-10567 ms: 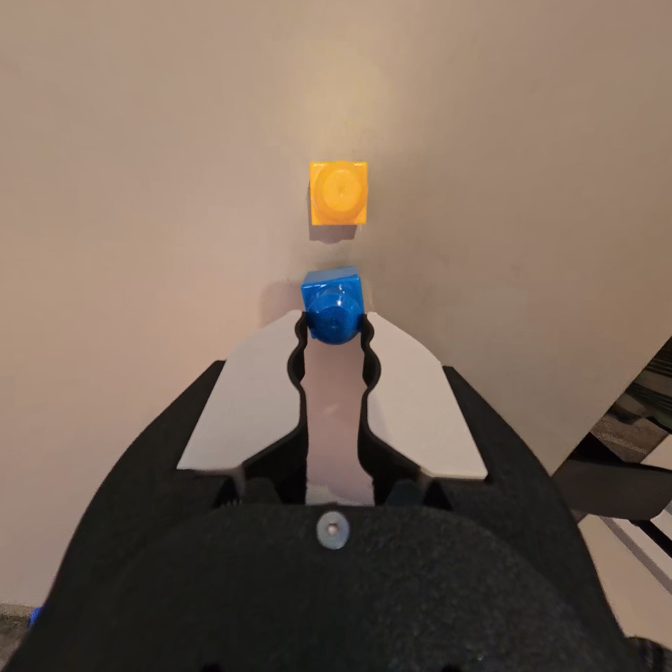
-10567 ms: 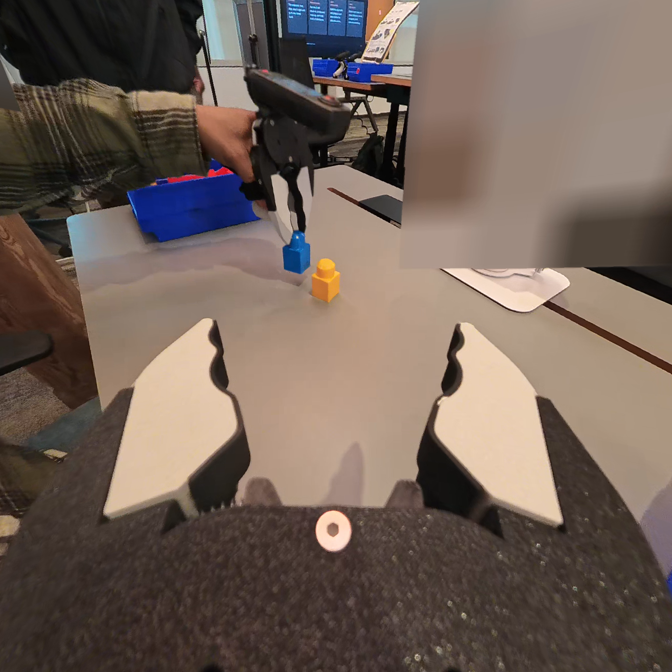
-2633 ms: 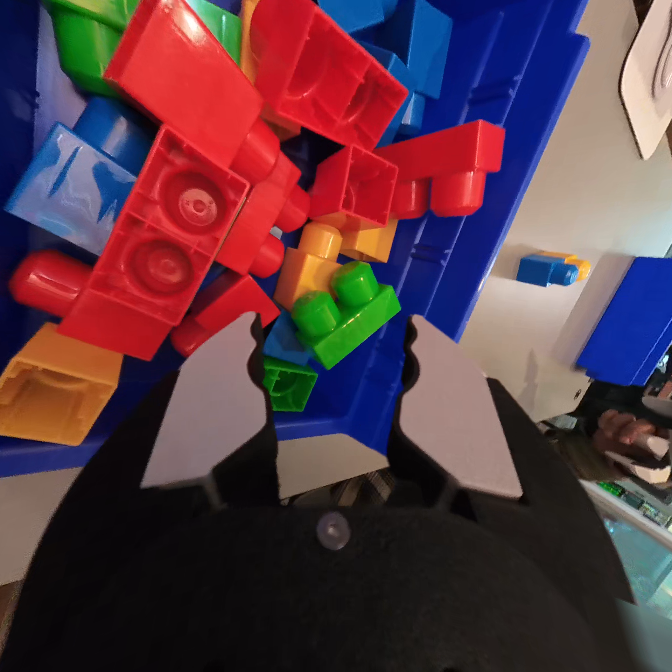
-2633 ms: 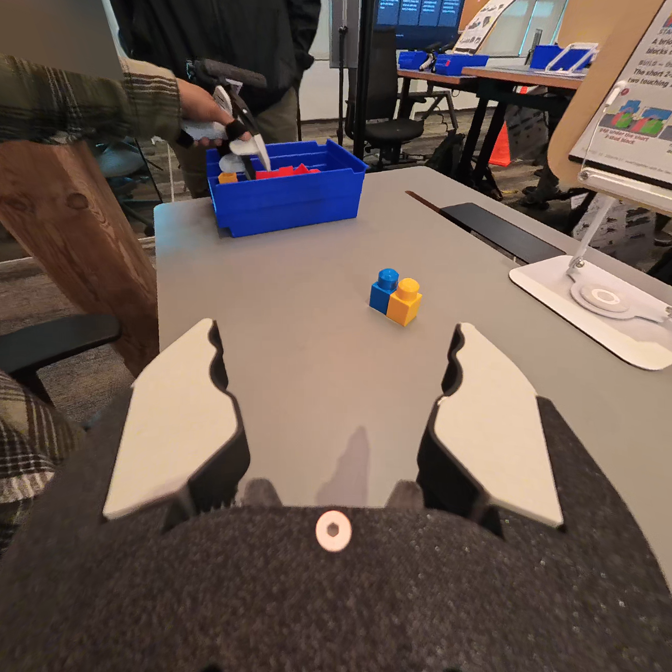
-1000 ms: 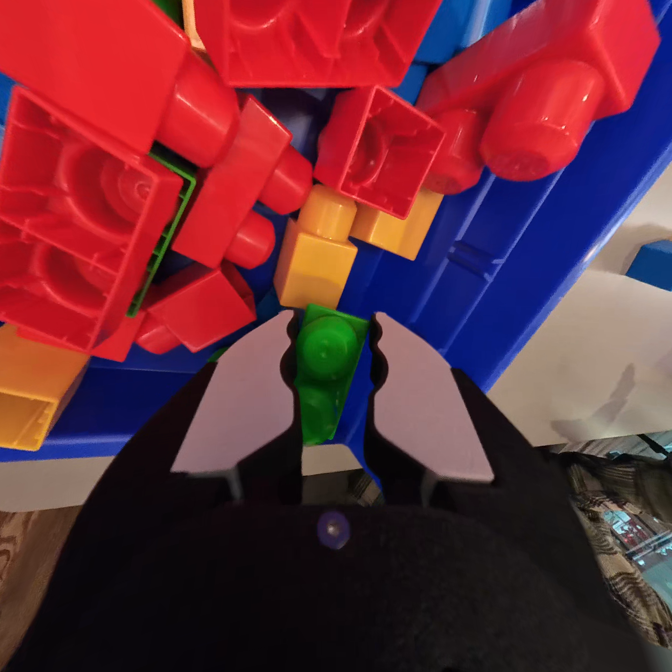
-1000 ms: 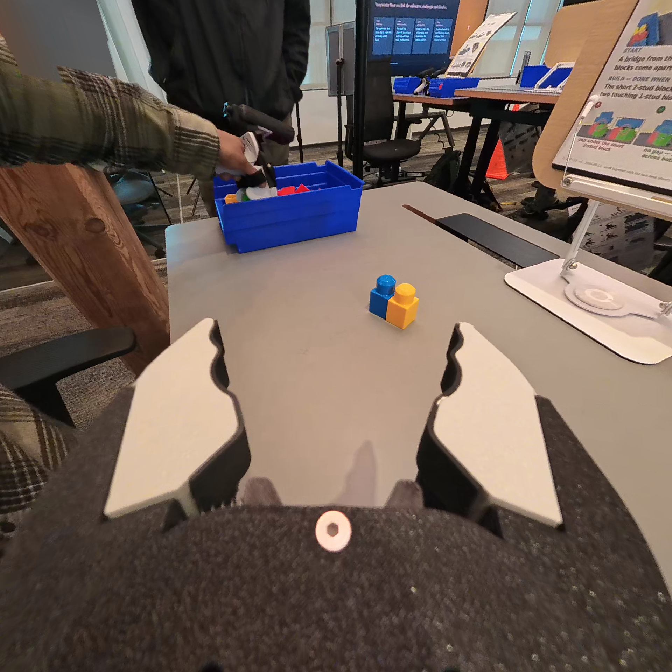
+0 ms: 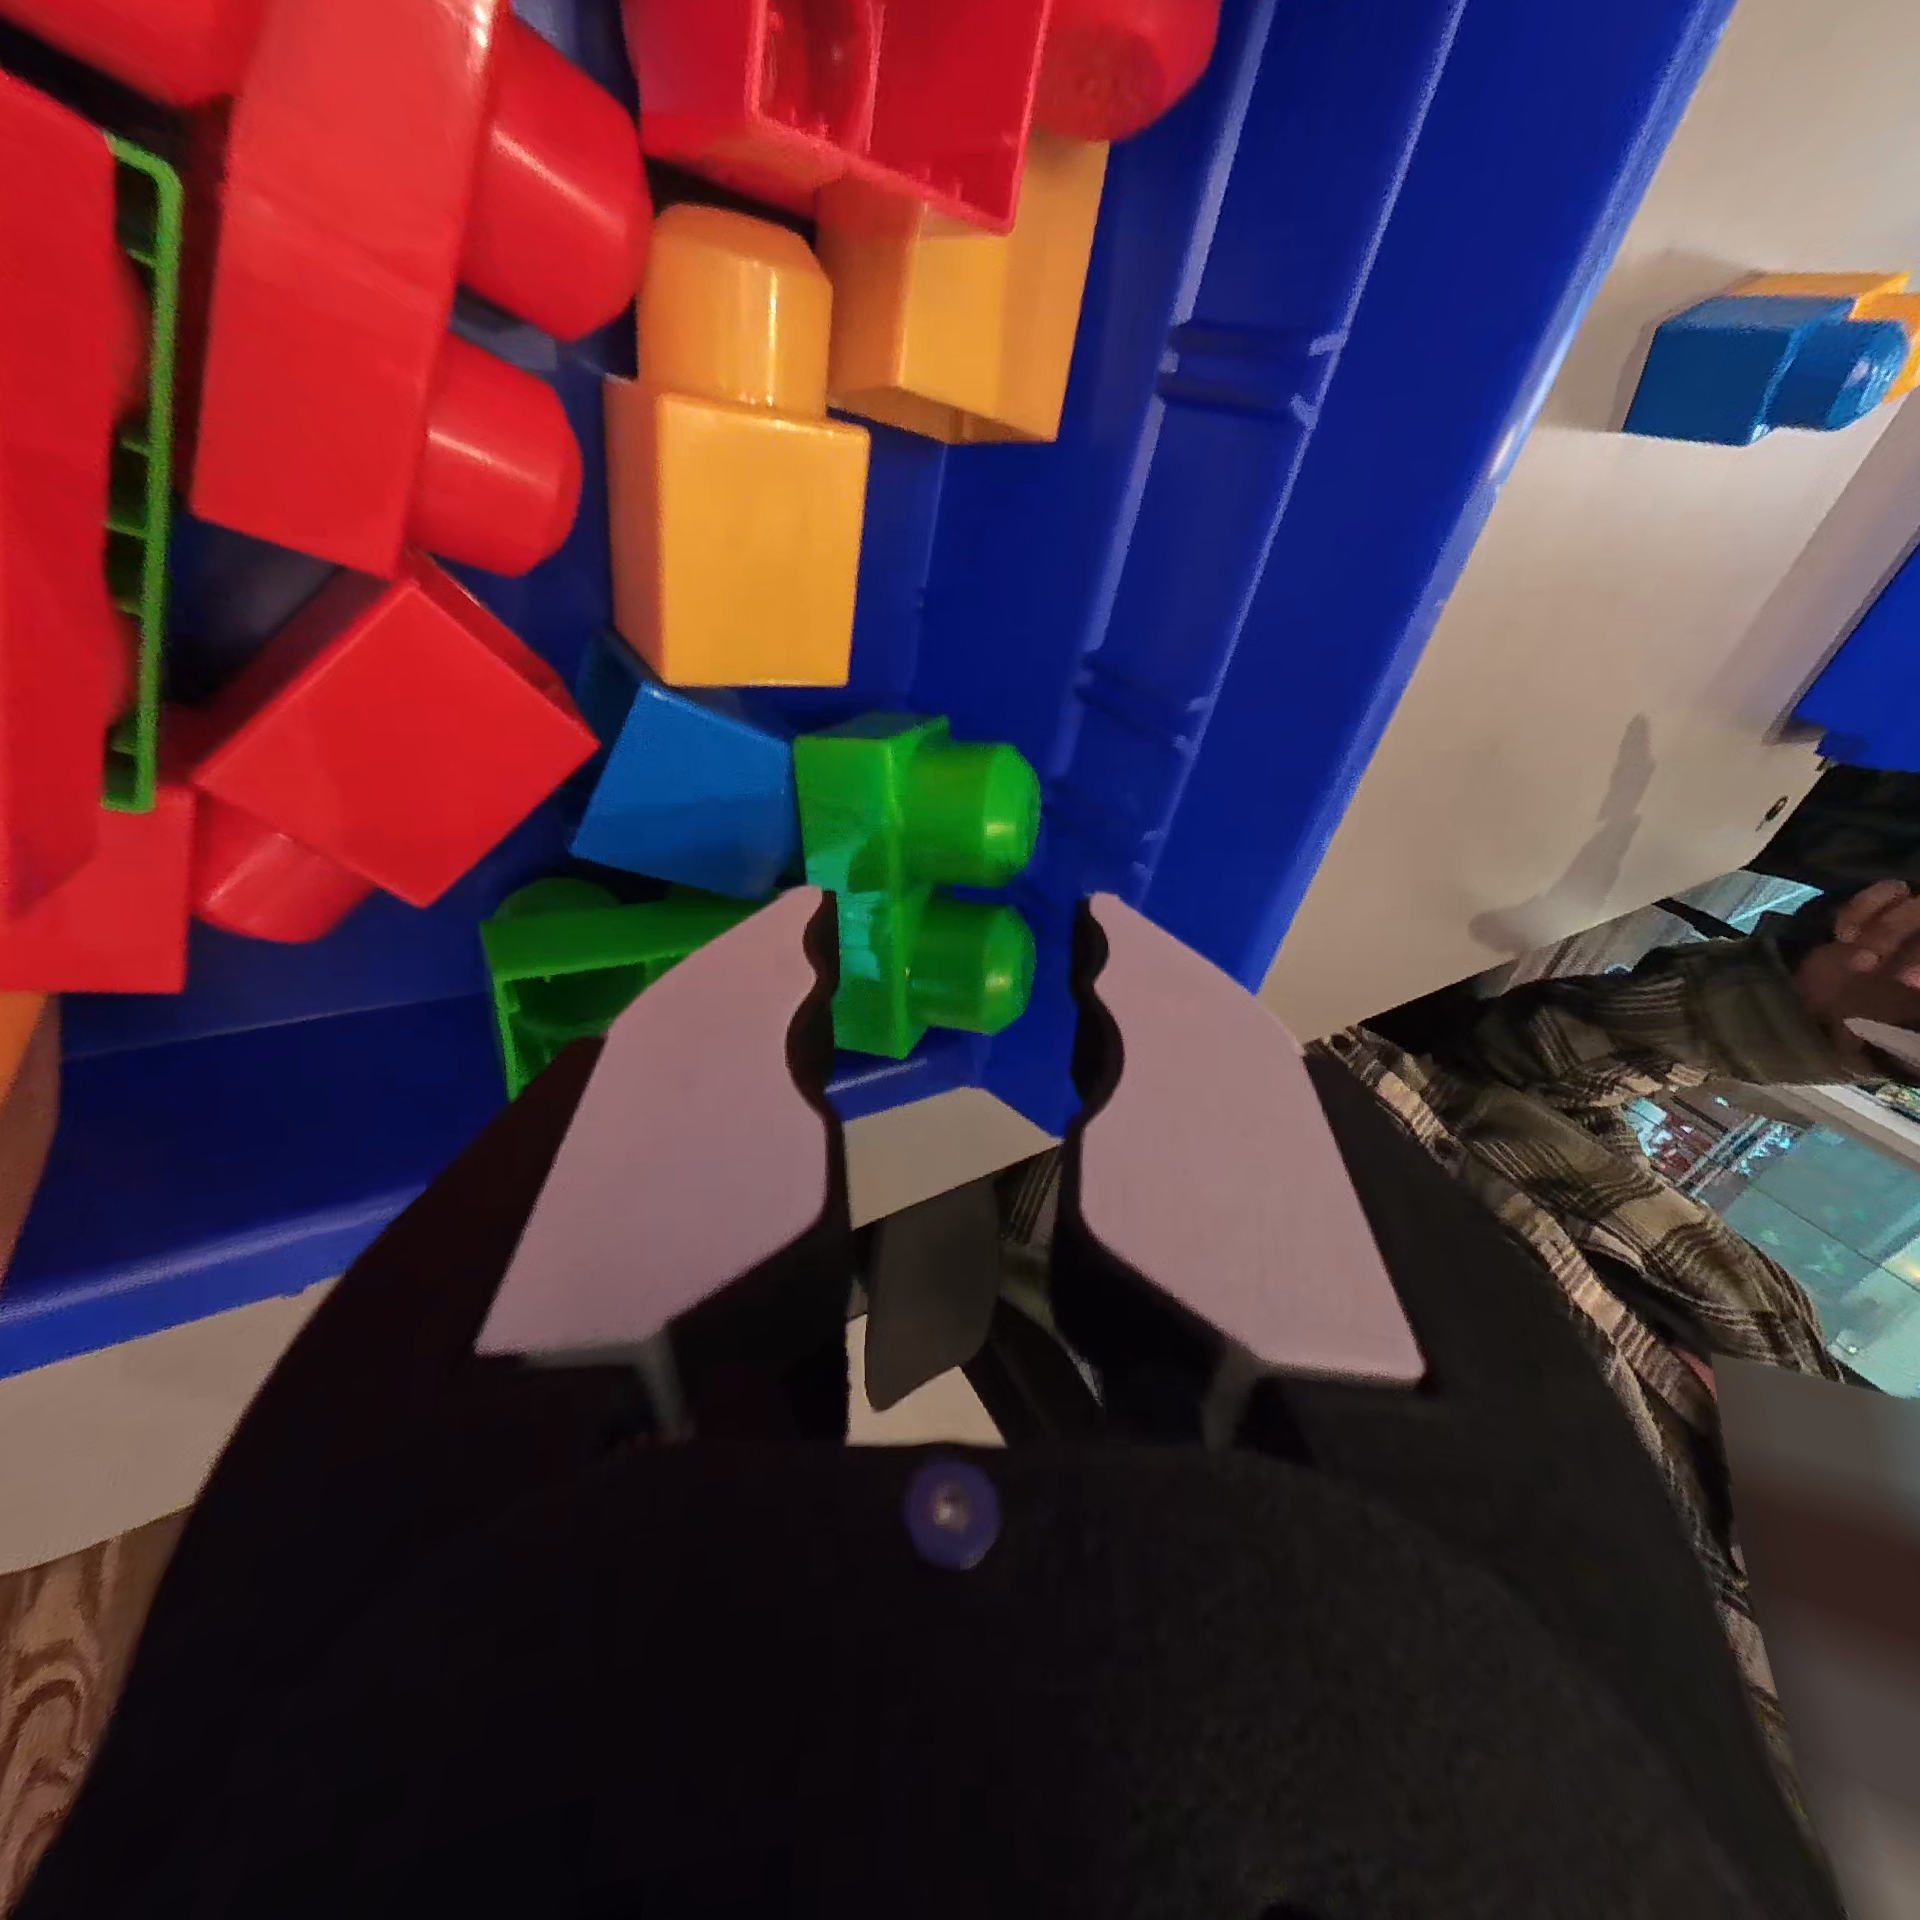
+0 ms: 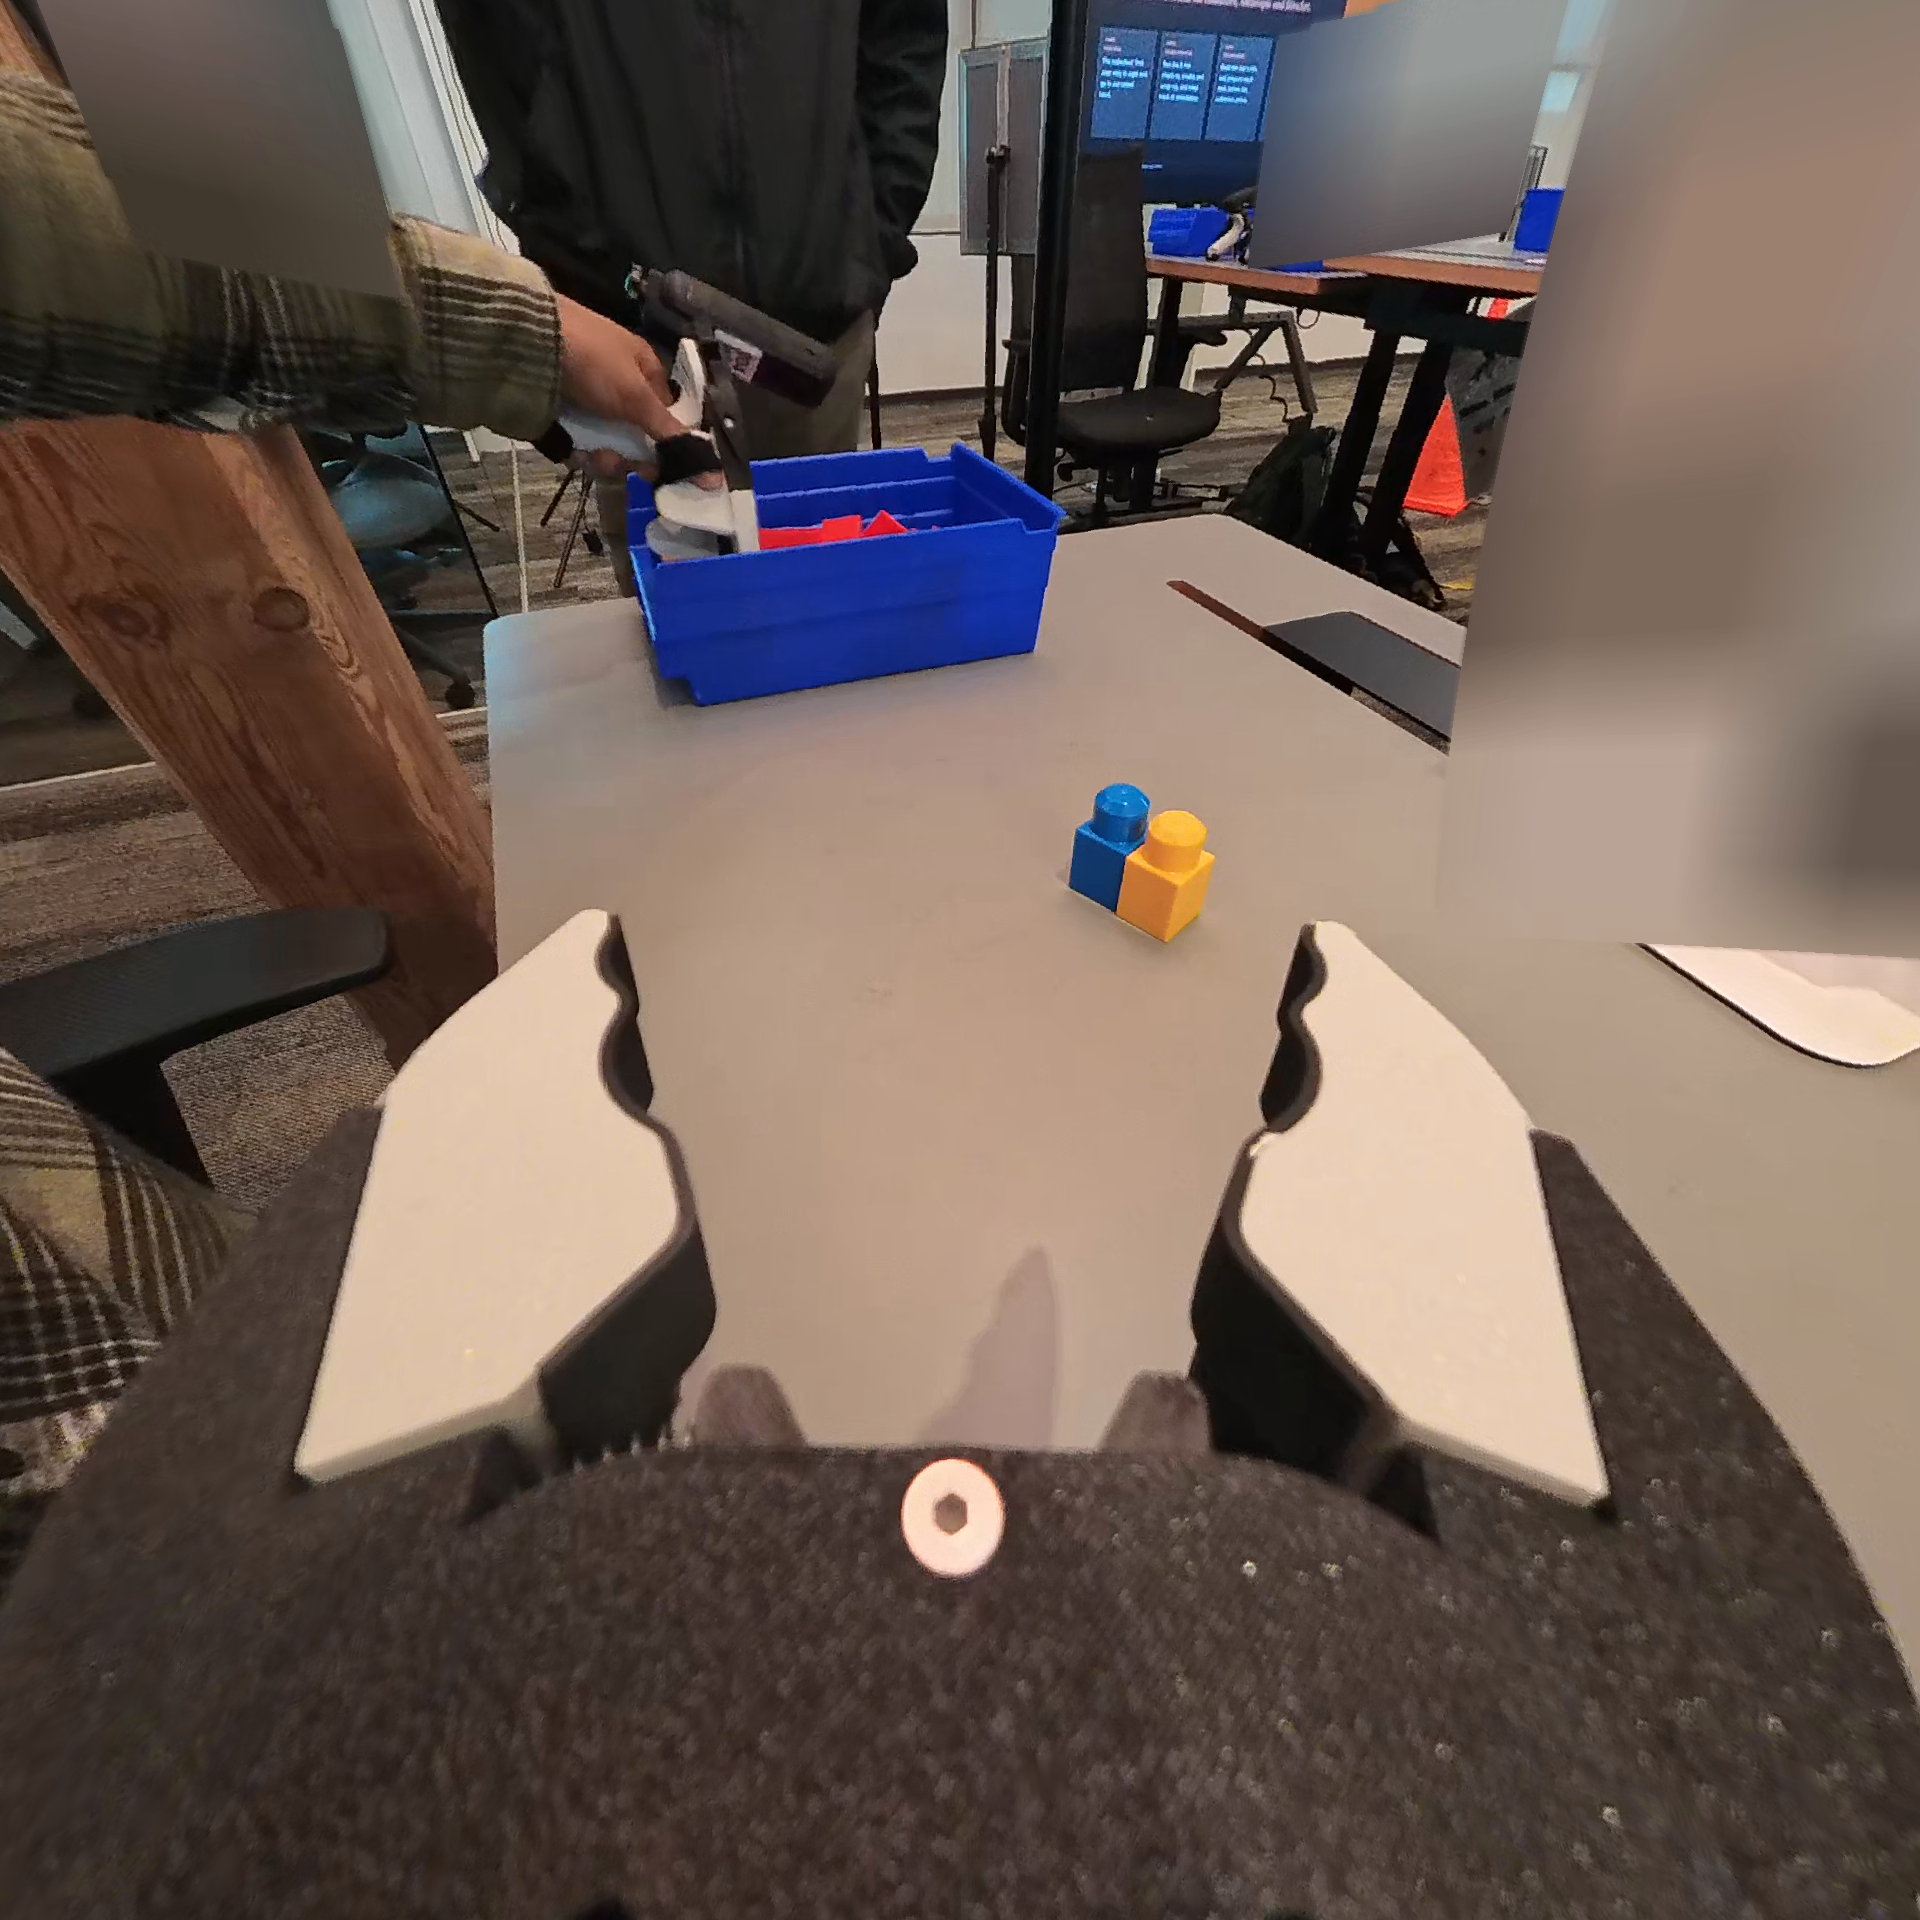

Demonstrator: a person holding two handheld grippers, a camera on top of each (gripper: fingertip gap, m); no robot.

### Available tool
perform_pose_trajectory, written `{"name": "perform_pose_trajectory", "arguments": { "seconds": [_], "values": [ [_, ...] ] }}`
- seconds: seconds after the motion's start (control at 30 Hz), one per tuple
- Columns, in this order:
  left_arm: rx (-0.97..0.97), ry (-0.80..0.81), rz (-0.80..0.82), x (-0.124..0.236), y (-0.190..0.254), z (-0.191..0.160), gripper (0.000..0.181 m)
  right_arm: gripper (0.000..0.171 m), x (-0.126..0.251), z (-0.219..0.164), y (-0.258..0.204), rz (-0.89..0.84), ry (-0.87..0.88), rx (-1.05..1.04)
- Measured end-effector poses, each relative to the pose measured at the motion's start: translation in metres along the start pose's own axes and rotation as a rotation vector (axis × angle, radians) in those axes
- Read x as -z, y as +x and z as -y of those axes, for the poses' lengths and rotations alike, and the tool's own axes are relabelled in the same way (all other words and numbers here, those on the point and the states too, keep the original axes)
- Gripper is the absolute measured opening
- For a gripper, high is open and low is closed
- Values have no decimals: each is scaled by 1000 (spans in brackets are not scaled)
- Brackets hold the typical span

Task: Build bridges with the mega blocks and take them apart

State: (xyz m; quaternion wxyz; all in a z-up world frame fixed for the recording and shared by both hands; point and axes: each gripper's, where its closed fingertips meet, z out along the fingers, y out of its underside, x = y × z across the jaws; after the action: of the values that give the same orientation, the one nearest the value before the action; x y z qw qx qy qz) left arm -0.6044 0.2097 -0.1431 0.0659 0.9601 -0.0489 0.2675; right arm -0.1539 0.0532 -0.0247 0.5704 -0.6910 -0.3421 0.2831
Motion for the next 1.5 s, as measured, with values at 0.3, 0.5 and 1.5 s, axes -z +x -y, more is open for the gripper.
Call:
{"name": "perform_pose_trajectory", "arguments": {
  "seconds": [0.3, 0.5, 1.5],
  "values": [
    [-91, -46, 37, 0, 5, -22, 45, 116, -3, 1, -2, 3, 2, 5],
    [-143, -96, 204, -8, -12, -24, 45, 116, -7, 1, -6, -8, -9, 28],
    [-262, 26, 328, 36, -28, -1, 21, 115, -37, 8, -36, -41, -93, 69]
  ]
}}
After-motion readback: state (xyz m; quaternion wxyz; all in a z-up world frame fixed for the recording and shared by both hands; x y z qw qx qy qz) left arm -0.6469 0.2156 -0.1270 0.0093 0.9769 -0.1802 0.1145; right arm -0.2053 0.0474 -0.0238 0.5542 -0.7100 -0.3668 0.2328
